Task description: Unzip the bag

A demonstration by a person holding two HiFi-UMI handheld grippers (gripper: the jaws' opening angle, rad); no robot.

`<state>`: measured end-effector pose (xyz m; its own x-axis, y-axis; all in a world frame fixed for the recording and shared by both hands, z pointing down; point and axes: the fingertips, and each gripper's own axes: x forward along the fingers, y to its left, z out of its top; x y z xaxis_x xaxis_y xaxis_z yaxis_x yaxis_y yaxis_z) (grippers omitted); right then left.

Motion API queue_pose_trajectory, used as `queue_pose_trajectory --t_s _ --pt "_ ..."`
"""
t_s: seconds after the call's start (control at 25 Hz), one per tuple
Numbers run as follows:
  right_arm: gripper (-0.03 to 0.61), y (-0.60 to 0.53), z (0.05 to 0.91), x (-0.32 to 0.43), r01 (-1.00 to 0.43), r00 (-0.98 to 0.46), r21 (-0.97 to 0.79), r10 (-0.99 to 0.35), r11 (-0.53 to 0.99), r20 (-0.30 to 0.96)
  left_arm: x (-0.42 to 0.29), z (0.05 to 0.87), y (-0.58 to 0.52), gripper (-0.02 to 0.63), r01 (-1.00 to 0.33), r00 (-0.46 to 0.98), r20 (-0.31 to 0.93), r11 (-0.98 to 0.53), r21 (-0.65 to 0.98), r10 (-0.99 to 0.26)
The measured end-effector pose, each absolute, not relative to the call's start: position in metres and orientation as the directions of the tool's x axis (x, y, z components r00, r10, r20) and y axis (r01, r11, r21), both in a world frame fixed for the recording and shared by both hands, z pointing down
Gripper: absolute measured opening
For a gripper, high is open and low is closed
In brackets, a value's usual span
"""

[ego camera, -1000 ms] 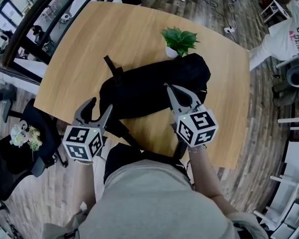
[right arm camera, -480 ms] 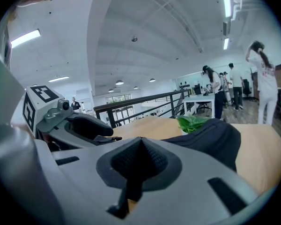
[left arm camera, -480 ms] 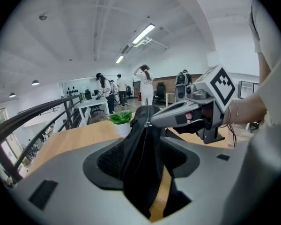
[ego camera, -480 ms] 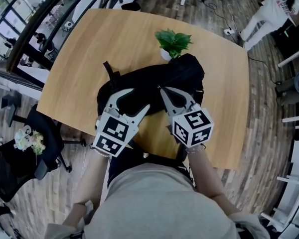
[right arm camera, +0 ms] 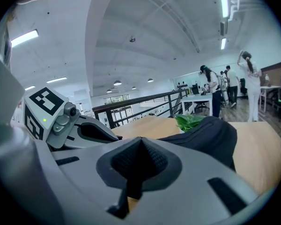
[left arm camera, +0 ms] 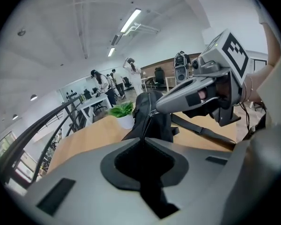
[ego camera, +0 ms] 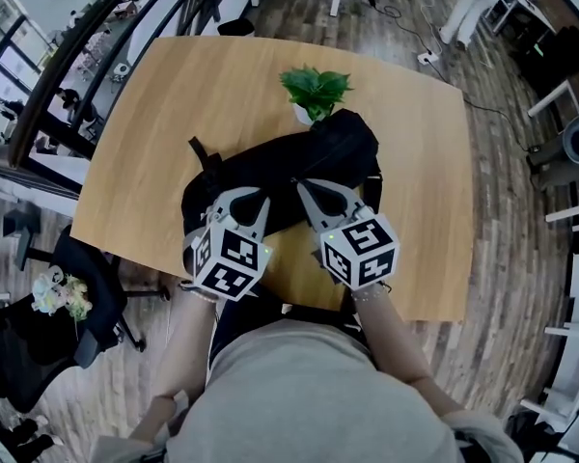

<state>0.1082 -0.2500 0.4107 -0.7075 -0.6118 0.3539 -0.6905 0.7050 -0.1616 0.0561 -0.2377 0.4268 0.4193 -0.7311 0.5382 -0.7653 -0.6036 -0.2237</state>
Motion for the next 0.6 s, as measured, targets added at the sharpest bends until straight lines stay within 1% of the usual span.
queue_pose_trajectory --t_s 0.4,0.6 --pt "0.009 -0.262 0.407 0.119 -0.750 -0.649 -0.148 -0.673 0.645 0.355 0.050 0.414 -0.238 0.037 -0.736 0.484 0.508 -0.646 -0.204 -0.712" --pt "0.009 -0.272 0.404 0.136 -0.797 -0.592 -0.132 -0.718 0.590 0.365 0.043 0.410 -0.236 0.035 -0.733 0.508 0.499 -0.657 -0.179 -0.702"
